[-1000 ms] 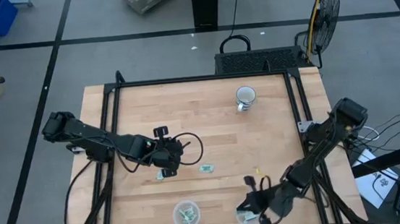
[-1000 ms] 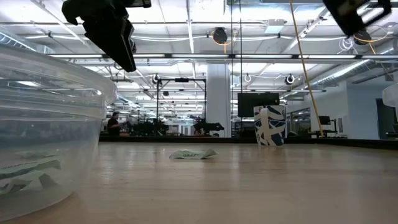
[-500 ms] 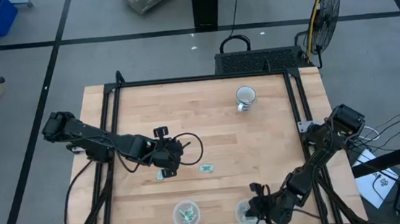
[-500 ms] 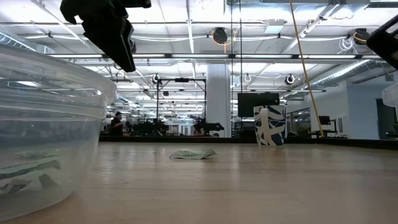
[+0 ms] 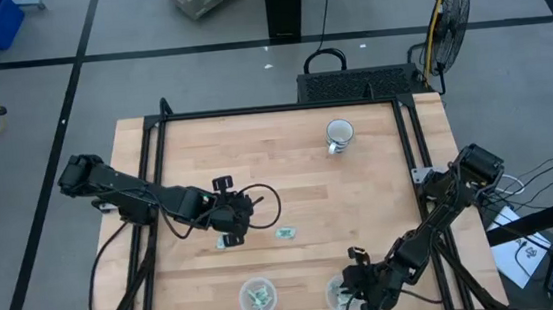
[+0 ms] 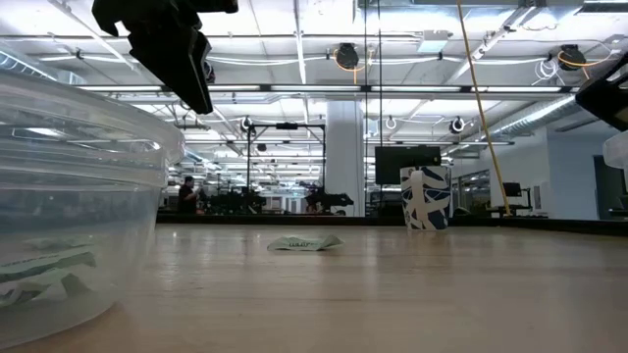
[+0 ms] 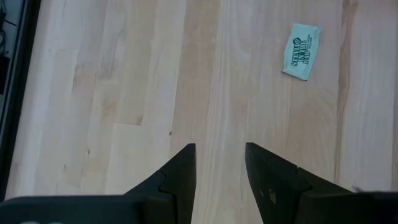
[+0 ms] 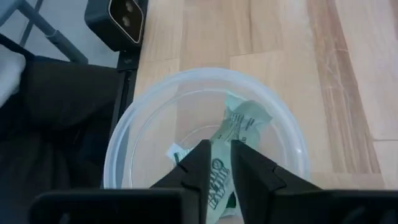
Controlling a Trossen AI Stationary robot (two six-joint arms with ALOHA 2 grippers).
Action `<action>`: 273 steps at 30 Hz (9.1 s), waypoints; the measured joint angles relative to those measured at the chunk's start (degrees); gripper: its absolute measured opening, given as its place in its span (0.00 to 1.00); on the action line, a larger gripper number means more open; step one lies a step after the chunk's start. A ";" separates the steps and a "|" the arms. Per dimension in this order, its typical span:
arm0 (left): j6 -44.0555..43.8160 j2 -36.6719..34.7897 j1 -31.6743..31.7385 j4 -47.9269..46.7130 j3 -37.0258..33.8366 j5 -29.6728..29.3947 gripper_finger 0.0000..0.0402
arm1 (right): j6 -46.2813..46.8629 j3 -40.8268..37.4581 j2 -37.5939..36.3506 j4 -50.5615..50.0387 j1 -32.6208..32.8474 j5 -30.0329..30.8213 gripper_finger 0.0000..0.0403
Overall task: Pick and place Stevia / Truvia into bins
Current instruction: Put the white stevia packet into the right transparent container, then put the white stevia packet into the left transparent container, then put the white stevia packet into the right transparent container
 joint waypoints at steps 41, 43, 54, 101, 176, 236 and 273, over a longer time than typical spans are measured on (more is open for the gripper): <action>-20.72 -10.25 1.55 23.75 -35.49 30.82 0.36 | -38.45 -10.91 -10.78 11.69 -20.96 16.72 0.17; -21.00 -10.27 1.55 25.34 -36.16 31.31 0.36 | -38.43 -11.45 -10.78 12.29 -21.32 16.71 0.17; -21.07 -10.21 2.09 27.72 -36.30 28.50 0.36 | -42.66 -13.88 -10.78 20.28 -21.67 16.66 0.17; -14.13 -9.40 0.79 36.74 -33.69 24.50 0.01 | -49.83 -13.90 -10.78 24.69 -23.71 12.23 0.17; -0.91 3.60 -12.87 70.23 -21.40 19.93 0.01 | -48.10 -13.88 -10.78 25.12 -27.95 -1.54 0.17; 2.77 10.45 -15.49 65.41 -21.40 29.88 0.01 | -40.32 -13.88 -14.47 18.01 -25.77 -19.12 0.17; 7.49 -7.92 -9.94 57.54 -17.44 24.71 0.22 | -51.01 -13.86 -10.04 26.49 -30.80 -16.92 0.18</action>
